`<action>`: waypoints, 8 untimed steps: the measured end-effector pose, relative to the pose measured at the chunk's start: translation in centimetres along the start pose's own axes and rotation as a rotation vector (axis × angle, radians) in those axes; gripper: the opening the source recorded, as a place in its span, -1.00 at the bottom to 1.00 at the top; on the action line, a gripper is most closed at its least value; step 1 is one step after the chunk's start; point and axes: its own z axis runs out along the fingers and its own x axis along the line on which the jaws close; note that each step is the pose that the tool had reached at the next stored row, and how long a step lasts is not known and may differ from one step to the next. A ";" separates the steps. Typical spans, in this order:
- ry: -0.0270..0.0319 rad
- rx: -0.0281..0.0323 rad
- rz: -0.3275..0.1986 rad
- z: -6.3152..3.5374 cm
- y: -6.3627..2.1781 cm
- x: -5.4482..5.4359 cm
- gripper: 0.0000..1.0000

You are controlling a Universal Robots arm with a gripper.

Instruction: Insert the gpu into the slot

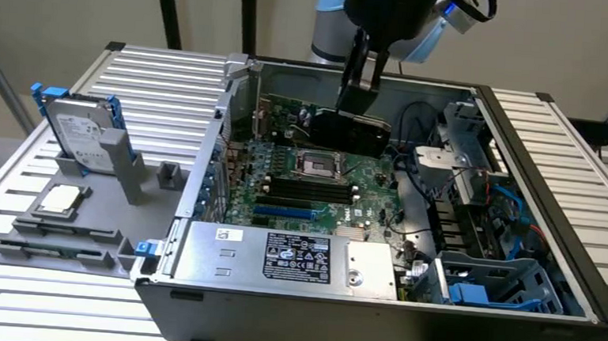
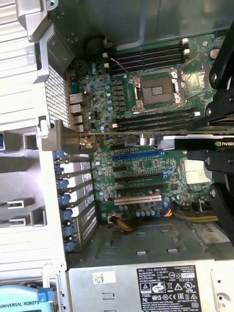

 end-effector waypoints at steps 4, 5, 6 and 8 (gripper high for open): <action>-0.0085 -0.0019 -0.016 0.64 -0.01 0.7 -0.47; -0.0104 -0.0024 -0.019 0.80 -0.03 0.9 -0.47; -0.0123 -0.0029 -0.023 0.94 -0.05 1.1 -0.47; -0.0162 -0.0037 -0.030 1.25 -0.09 1.4 -0.47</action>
